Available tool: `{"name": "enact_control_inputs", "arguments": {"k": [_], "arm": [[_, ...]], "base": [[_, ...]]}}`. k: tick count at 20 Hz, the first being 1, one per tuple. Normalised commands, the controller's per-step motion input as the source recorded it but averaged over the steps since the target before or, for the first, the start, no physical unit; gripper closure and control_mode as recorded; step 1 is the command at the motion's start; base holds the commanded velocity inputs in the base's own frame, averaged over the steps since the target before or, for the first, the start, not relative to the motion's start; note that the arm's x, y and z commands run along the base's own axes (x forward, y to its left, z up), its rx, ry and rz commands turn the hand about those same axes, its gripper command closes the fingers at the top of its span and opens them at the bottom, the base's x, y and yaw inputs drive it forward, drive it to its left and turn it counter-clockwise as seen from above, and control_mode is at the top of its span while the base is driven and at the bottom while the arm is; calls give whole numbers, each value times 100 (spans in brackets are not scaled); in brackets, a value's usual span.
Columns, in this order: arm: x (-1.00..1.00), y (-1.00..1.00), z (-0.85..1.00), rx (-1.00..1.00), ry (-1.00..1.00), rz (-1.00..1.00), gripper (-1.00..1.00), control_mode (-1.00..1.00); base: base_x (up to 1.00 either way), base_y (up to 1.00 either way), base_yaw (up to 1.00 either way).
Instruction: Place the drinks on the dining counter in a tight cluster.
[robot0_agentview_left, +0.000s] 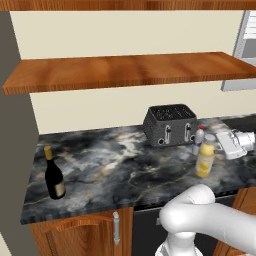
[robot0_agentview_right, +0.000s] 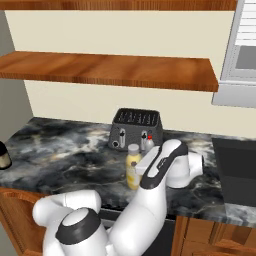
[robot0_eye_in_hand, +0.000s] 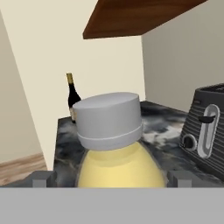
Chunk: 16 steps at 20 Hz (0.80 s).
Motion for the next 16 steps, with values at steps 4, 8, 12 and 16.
{"name": "enact_control_inputs", "arguments": {"k": [4, 8, 12, 16], "arm": [[-1, 20, 0, 0, 0, 0, -100, -100], [-4, 14, 0, 0, 0, 0, -100, -100], [2, 1, 0, 0, 0, -2, -100, -100], [1, 0, 0, 0, 0, -4, -100, -100]], "base": [[0, 0, 0], [0, 0, 0], [0, 0, 0], [0, 0, 0]]}}
